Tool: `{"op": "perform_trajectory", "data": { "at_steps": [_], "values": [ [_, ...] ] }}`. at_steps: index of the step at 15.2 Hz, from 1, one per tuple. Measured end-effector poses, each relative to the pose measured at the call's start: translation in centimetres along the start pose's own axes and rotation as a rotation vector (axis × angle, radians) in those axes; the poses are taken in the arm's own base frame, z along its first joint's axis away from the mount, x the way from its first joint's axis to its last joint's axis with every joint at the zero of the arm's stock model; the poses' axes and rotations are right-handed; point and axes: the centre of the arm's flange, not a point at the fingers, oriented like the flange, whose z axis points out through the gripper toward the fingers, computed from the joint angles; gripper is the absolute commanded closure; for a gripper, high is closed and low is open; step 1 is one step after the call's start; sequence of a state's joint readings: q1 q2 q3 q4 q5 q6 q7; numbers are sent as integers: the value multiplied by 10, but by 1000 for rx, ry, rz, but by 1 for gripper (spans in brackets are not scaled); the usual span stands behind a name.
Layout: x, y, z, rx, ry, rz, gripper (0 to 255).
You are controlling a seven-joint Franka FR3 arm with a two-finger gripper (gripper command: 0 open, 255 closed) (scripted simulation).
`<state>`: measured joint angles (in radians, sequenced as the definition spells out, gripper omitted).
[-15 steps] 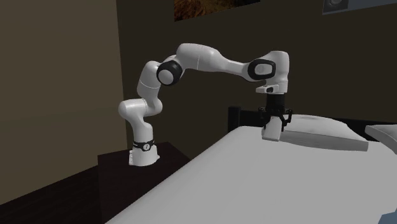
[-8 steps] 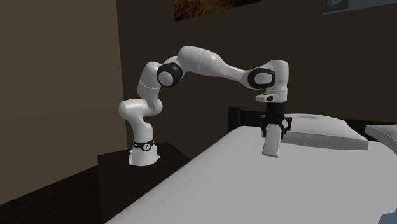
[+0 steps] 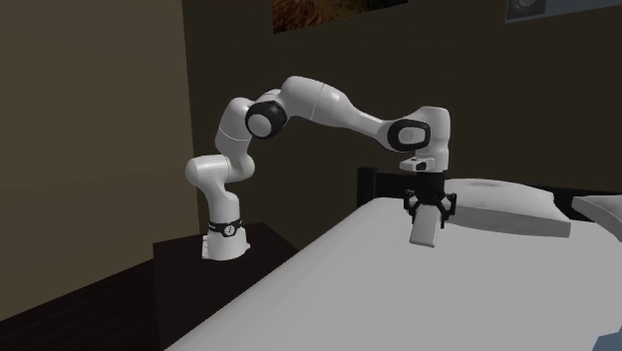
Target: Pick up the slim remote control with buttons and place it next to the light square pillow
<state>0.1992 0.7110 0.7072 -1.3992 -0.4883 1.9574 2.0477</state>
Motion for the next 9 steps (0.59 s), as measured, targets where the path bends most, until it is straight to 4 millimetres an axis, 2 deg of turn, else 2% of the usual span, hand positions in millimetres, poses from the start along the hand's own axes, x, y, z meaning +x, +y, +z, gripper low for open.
{"op": "perform_trajectory", "data": {
  "at_steps": [6, 7, 9],
  "values": [
    [-1, 0, 4, 4, -3, -2, 255],
    [-1, 1, 4, 4, -2, -1, 0],
    [1, -1, 7, 0, -1, 0, 0]
  ]
}}
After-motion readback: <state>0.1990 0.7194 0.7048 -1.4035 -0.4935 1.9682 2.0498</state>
